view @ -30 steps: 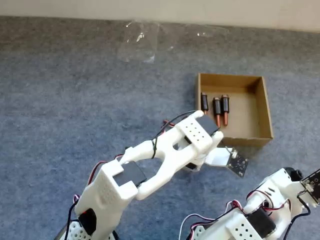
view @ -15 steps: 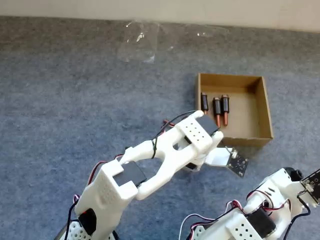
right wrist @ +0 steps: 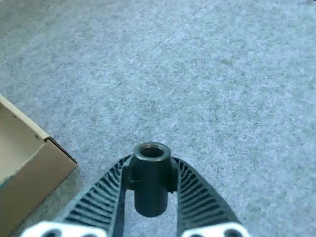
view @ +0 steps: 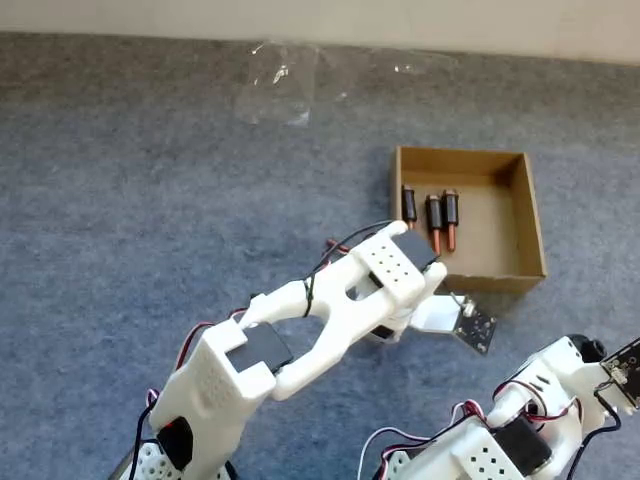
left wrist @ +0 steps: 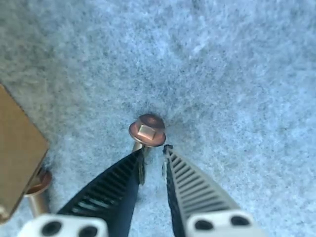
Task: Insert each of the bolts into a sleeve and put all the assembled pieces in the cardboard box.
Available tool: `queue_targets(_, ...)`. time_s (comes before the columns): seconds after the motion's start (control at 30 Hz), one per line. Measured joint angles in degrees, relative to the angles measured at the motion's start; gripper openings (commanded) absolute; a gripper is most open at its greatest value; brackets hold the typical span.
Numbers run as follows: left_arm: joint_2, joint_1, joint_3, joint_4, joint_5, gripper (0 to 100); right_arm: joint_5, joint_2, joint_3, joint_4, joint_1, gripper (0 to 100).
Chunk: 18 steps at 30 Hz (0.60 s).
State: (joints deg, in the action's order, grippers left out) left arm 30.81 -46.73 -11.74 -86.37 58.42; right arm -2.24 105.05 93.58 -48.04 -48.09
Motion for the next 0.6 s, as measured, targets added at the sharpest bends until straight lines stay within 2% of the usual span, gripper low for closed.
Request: queue_targets(0.6, 0.00, 0.00, 0.00, 0.00, 0.00, 9, 0.00, 0.00, 0.00, 0.97, -0.35, 0.5)
